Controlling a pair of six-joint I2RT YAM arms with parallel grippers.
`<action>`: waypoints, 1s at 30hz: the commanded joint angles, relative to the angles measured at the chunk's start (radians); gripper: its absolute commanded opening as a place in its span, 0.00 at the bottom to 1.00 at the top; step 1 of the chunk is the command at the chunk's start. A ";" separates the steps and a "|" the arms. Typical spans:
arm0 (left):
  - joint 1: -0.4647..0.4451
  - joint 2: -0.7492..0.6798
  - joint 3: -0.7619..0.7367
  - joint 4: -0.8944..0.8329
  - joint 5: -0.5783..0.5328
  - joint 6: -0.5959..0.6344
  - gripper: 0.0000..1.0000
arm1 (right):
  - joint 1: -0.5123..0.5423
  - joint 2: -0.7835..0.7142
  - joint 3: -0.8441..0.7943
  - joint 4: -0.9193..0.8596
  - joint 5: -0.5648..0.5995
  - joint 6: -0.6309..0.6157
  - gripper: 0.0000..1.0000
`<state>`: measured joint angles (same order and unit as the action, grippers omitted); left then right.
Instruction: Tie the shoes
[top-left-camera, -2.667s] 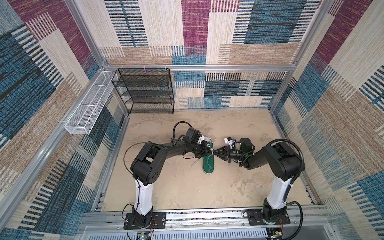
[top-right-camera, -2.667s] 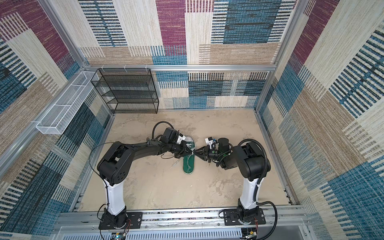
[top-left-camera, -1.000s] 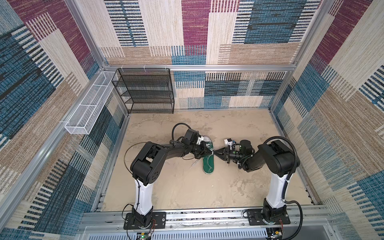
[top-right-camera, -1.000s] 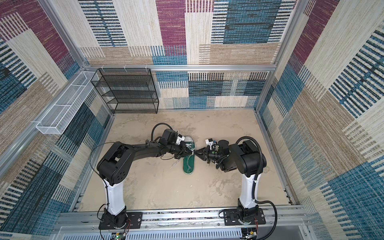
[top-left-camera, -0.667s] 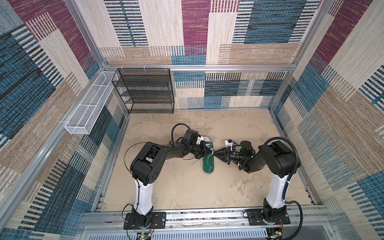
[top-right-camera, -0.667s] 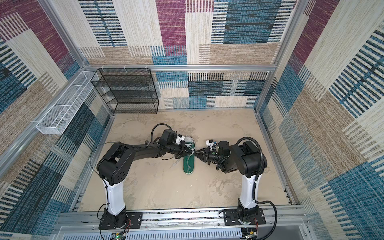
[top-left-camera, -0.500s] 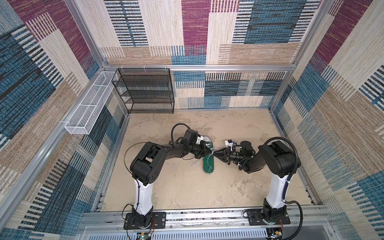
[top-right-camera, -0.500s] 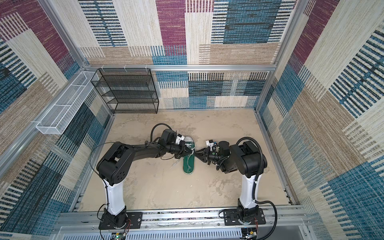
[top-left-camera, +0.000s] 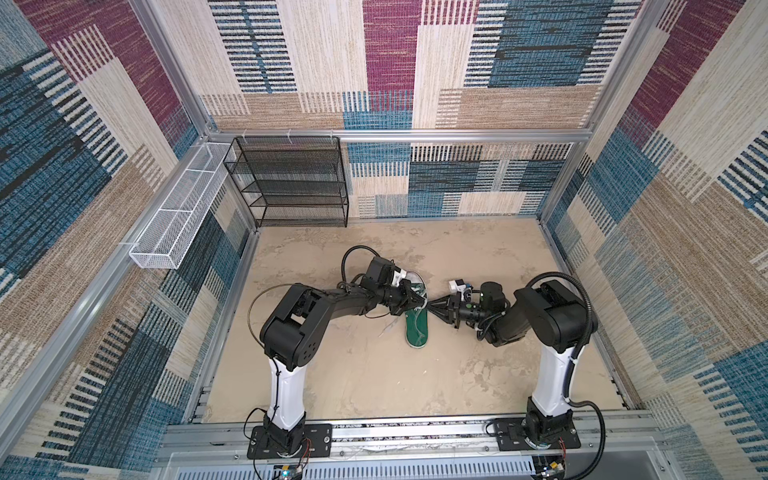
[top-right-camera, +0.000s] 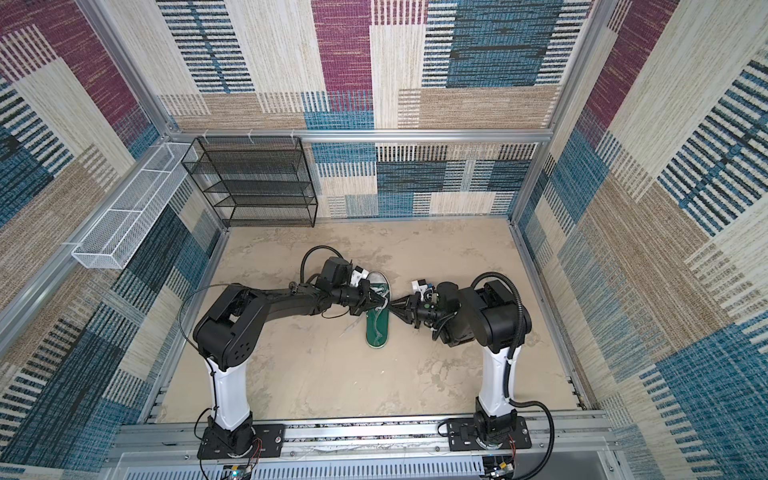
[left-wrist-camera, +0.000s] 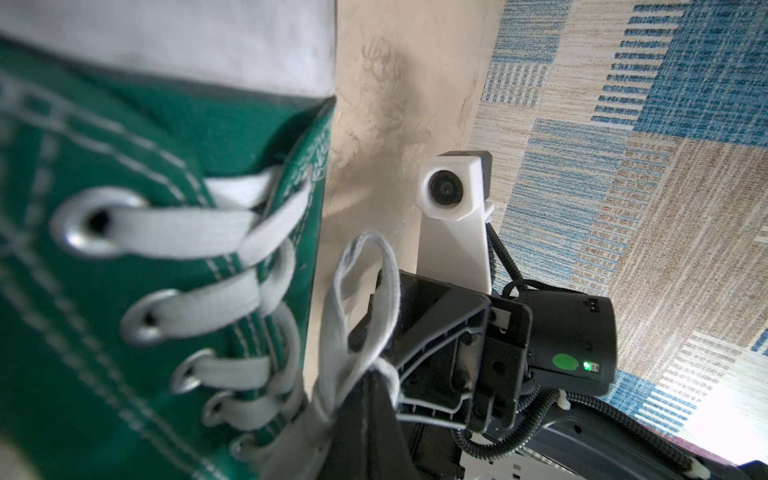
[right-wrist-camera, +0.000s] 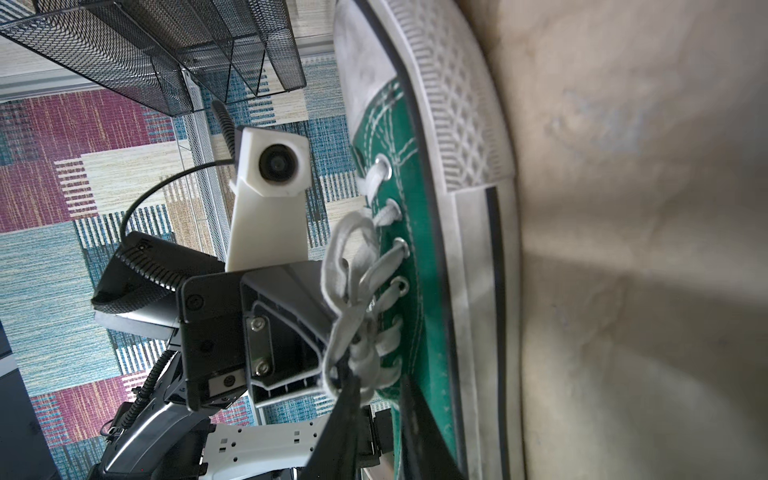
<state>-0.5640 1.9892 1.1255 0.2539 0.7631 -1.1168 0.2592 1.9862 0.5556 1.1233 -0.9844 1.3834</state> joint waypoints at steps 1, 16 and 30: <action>-0.002 -0.008 0.003 -0.036 0.018 0.029 0.01 | 0.001 -0.007 -0.002 0.066 0.003 0.010 0.22; -0.002 -0.037 0.028 -0.165 -0.021 0.106 0.27 | -0.019 -0.102 -0.025 -0.198 0.070 -0.128 0.23; 0.003 -0.066 0.060 -0.193 -0.023 0.120 0.29 | -0.017 -0.116 0.044 -0.381 0.060 -0.246 0.21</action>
<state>-0.5632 1.9423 1.1629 0.0849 0.7597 -1.0328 0.2409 1.8748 0.5884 0.7776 -0.9127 1.1717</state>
